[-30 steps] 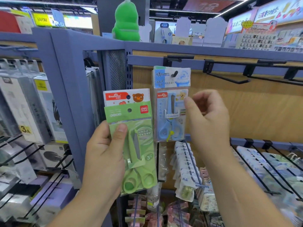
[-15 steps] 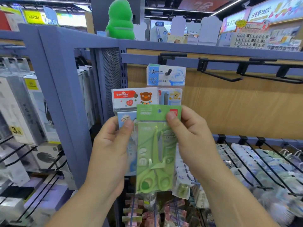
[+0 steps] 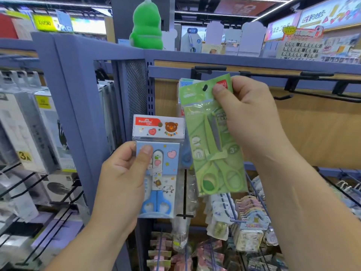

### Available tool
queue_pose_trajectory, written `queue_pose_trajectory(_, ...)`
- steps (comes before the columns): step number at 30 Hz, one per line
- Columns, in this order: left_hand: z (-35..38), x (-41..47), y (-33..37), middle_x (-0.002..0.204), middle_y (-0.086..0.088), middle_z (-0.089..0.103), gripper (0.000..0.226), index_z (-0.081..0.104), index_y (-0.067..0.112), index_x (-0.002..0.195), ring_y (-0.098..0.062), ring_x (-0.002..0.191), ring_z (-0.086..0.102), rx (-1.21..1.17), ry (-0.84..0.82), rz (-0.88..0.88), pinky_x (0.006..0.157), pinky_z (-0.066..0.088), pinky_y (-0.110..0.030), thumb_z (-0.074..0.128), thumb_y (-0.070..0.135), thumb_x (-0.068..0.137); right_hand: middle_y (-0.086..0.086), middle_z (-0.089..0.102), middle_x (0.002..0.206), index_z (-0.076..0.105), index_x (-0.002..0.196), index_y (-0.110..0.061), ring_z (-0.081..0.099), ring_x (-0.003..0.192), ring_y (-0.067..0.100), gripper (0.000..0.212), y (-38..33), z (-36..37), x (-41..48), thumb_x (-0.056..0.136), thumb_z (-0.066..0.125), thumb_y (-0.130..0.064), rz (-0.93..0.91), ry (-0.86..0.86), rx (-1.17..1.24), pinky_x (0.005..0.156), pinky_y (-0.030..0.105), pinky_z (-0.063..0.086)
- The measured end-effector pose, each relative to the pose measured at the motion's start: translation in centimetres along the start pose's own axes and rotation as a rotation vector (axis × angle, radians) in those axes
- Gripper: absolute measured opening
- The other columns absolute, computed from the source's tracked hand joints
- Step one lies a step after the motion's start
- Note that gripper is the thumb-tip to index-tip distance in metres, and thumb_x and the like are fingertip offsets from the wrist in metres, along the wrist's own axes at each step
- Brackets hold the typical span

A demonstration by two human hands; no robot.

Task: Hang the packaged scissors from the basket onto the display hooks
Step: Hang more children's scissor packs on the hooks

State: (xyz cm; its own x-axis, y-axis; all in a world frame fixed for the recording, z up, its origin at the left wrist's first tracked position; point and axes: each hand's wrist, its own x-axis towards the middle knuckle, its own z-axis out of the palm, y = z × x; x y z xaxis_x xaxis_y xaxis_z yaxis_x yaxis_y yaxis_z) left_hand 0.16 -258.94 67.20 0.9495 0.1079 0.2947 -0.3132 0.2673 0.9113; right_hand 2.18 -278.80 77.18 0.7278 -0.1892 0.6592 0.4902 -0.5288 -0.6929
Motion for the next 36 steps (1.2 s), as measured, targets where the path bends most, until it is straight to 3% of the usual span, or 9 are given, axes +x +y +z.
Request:
queue_pose_trajectory(2, -0.2, -0.1, 0.0, 0.1, -0.002, 0.082, 0.02, 0.079, 0.028, 0.094, -0.018, 0.09, 0.079, 0.002, -0.008, 0.021, 0.069, 0.064, -0.034, 0.062, 0.036, 0.089, 0.025, 0.066, 0.085, 0.068, 0.091, -0.003, 0.052, 0.065, 0.022, 0.028, 0.2, 0.3, 0.2, 0.104, 0.06, -0.026, 0.015, 0.006, -0.011, 0.064, 0.048, 0.051)
queue_pose_trajectory(6, -0.3, 0.0, 0.6, 0.099, -0.004, 0.082, 0.017, 0.071, 0.024, 0.108, -0.02, 0.087, 0.08, 0.039, -0.091, 0.03, 0.065, 0.063, -0.03, 0.058, 0.02, 0.098, 0.018, 0.068, 0.08, 0.069, 0.092, -0.003, 0.051, 0.064, 0.021, 0.029, 1.3, 0.8, 0.9, 0.104, 0.061, -0.028, 0.034, 0.021, -0.034, 0.061, 0.044, 0.047)
queue_pose_trajectory(8, -0.4, 0.3, 0.9, 0.098, -0.006, 0.082, 0.018, 0.068, 0.023, 0.104, -0.021, 0.086, 0.08, 0.063, -0.132, 0.007, 0.064, 0.064, -0.032, 0.055, 0.01, 0.103, 0.02, 0.067, 0.08, 0.069, 0.088, -0.004, 0.052, 0.064, 0.025, 0.033, 2.1, 1.0, 1.1, 0.103, 0.062, -0.033, 0.042, 0.028, -0.04, 0.062, 0.044, 0.047)
queue_pose_trajectory(12, 0.1, 0.9, 1.6, 0.097, -0.007, 0.081, 0.023, 0.069, 0.02, 0.096, -0.019, 0.082, 0.079, 0.069, -0.162, -0.036, 0.061, 0.061, -0.028, 0.051, 0.009, 0.107, 0.008, 0.052, 0.06, 0.057, 0.073, -0.005, 0.044, 0.057, 0.009, 0.047, 3.6, 1.5, 1.0, 0.1, 0.067, -0.042, 0.1, 0.047, 0.037, 0.057, 0.031, 0.035)
queue_pose_trajectory(15, 1.2, 1.3, 2.5, 0.089, -0.008, 0.081, 0.022, 0.069, 0.015, 0.093, -0.019, 0.074, 0.079, 0.048, -0.131, -0.051, 0.055, 0.06, -0.028, 0.052, 0.019, 0.107, 0.032, 0.06, 0.078, 0.06, 0.081, 0.003, 0.049, 0.064, 0.021, 0.048, 4.3, 1.7, 0.7, 0.098, 0.069, -0.041, 0.104, 0.034, 0.139, 0.063, 0.034, 0.04)
queue_pose_trajectory(19, 3.0, 3.0, 4.8, 0.085, -0.008, 0.081, 0.026, 0.069, 0.014, 0.091, -0.022, 0.071, 0.079, 0.161, -0.163, 0.03, 0.058, 0.064, -0.038, 0.052, 0.022, 0.109, 0.035, 0.064, 0.09, 0.066, 0.086, 0.002, 0.053, 0.07, 0.022, 0.039, 4.6, 1.3, 0.7, 0.101, 0.067, -0.034, 0.134, -0.002, 0.216, 0.065, 0.037, 0.043)
queue_pose_trajectory(22, 4.2, 4.5, 6.4, 0.082, -0.006, 0.08, 0.03, 0.067, 0.017, 0.083, -0.022, 0.072, 0.079, 0.27, -0.225, 0.129, 0.064, 0.065, -0.041, 0.053, 0.024, 0.109, 0.022, 0.074, 0.088, 0.07, 0.087, -0.003, 0.062, 0.069, 0.017, 0.031, 4.5, 0.8, 0.9, 0.103, 0.065, -0.028, 0.159, -0.029, 0.233, 0.062, 0.033, 0.048)
queue_pose_trajectory(26, 5.5, 5.8, 7.5, 0.078, -0.004, 0.08, 0.032, 0.067, 0.018, 0.08, -0.019, 0.069, 0.078, 0.332, -0.254, 0.126, 0.057, 0.063, -0.032, 0.054, 0.024, 0.109, -0.003, 0.074, 0.074, 0.072, 0.081, -0.018, 0.064, 0.063, 0.007, 0.026, 4.6, 0.4, 0.8, 0.104, 0.063, -0.025, 0.163, -0.064, 0.24, 0.056, 0.025, 0.049)
queue_pose_trajectory(36, 6.1, 6.8, 8.1, 0.072, -0.004, 0.078, 0.032, 0.066, 0.013, 0.079, -0.019, 0.063, 0.076, 0.401, -0.258, 0.171, 0.055, 0.061, -0.032, 0.056, 0.023, 0.108, -0.009, 0.071, 0.068, 0.073, 0.079, -0.022, 0.061, 0.061, 0.007, 0.026, 5.1, -0.3, 0.9, 0.103, 0.064, -0.025, 0.126, -0.074, 0.198, 0.064, 0.037, 0.054)
